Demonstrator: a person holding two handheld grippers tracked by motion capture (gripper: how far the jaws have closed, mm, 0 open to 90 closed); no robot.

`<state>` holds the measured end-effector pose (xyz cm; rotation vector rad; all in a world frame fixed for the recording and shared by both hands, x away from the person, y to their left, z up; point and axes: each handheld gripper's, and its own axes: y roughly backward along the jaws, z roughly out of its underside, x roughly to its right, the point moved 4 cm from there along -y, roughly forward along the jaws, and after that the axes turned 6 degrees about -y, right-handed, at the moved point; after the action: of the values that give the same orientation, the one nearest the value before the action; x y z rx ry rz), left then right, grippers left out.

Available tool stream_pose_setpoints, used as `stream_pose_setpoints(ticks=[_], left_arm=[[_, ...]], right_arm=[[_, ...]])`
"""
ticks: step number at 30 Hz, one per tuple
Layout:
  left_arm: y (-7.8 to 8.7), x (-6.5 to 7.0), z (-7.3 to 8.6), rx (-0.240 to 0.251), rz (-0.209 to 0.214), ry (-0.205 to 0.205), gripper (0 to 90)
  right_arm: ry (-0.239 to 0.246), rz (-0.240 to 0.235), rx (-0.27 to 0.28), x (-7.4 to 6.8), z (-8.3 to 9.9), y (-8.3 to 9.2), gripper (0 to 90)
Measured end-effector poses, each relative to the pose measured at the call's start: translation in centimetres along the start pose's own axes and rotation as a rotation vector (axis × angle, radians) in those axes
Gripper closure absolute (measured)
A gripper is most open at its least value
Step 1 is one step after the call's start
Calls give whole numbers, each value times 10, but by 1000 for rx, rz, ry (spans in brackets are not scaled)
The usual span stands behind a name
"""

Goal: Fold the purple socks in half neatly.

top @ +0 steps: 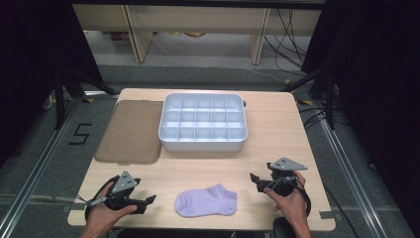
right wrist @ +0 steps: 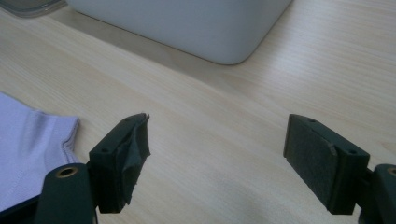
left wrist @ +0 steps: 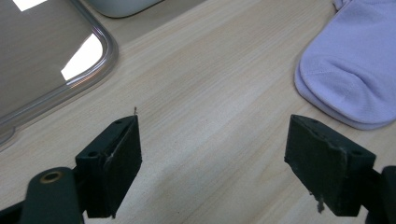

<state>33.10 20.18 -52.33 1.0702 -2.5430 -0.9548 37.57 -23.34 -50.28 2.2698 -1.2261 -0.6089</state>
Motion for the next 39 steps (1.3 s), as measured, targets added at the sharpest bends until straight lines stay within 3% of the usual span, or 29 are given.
stream_pose_setpoints(ticks=[1, 2, 4, 7, 9, 10, 11, 15, 19, 20, 25, 29, 32, 39], left_arm=[[0, 0, 0, 0, 0, 0, 182], [1, -2, -1, 6, -7, -23, 182], [2, -2, -1, 6, -3, -23, 182], [2, -3, -2, 13, -6, -23, 182], [1, -3, -1, 21, -5, -1, 182], [1, -4, -1, 19, -10, -13, 182], [1, -4, -1, 19, -10, -13, 182], [1, -3, -1, 14, -7, -12, 182], [1, -3, -1, 16, -3, -32, 182], [1, -3, -1, 12, -9, -28, 182], [0, -2, -2, 20, 12, -22, 182], [1, -3, -2, 10, 5, -25, 176], [0, -3, -1, 25, 1, -2, 175], [0, -4, -1, 13, -2, -22, 175]], right_arm=[[-21, 15, 14, -2, 1, 0, 246], [12, 12, 26, 0, -1, 0, 260], [14, 4, 28, -1, -1, 0, 299], [22, -21, 23, -4, -1, 1, 338], [32, -40, 30, -6, -3, 2, 382], [24, -43, 22, -11, -3, 3, 462], [56, -51, 29, -11, -4, 2, 474], [62, -83, 29, -19, -5, 2, 526], [77, -131, 16, -32, -6, 1, 594], [116, -157, 18, -36, -7, -2, 635], [140, -212, 23, -50, -8, -4, 741], [203, -263, -16, -68, -5, -8, 855], [229, -284, -44, -79, -2, -11, 900], [290, -319, -95, -97, 4, -20, 900]])
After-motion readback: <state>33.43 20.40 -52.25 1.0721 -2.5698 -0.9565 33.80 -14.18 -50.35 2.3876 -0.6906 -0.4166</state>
